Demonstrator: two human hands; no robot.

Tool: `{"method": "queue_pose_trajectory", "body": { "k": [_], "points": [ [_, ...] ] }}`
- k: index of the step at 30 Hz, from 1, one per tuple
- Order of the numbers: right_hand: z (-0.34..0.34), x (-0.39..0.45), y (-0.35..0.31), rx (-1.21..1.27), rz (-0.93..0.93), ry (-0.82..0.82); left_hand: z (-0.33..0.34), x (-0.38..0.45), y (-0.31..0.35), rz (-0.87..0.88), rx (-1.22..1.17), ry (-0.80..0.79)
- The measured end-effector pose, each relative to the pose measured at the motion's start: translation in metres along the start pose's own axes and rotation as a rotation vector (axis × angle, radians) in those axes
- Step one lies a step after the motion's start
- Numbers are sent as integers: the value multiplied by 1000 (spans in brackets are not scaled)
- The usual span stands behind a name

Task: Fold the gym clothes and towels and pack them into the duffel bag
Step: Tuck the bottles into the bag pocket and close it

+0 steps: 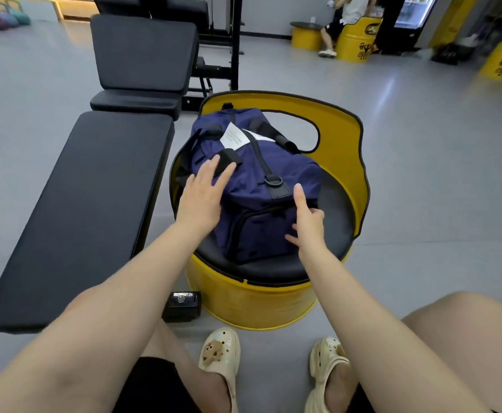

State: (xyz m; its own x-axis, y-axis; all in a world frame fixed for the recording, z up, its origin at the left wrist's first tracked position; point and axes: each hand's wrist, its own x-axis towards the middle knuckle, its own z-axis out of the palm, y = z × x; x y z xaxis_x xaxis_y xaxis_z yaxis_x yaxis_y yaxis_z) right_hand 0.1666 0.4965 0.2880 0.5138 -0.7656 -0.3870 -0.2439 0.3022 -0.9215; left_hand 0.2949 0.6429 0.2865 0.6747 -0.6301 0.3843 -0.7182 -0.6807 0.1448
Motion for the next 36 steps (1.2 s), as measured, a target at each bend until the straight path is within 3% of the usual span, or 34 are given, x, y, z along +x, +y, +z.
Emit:
{"method": "queue_pose_trajectory", "body": {
  "k": [3,5,8,15,22,27,36],
  "points": [
    [6,2,-16,53,104,-25,-2,26,-2,109,187,-266],
    [10,4,-25,11,99,-68,-2,30,0,87,198,-345],
    [13,9,-32,-120,45,-91,-9,24,11,96,270,-347],
    [7,19,-46,-122,26,-56,-21,15,57,258,402,-355],
    [-32,53,-62,-436,-165,45,-21,27,118,377,445,-375],
    [-56,82,-81,-553,-247,106,-10,42,164,392,355,-357],
    [-82,127,-114,-665,-285,95,19,58,221,259,-47,-278]
  ]
}}
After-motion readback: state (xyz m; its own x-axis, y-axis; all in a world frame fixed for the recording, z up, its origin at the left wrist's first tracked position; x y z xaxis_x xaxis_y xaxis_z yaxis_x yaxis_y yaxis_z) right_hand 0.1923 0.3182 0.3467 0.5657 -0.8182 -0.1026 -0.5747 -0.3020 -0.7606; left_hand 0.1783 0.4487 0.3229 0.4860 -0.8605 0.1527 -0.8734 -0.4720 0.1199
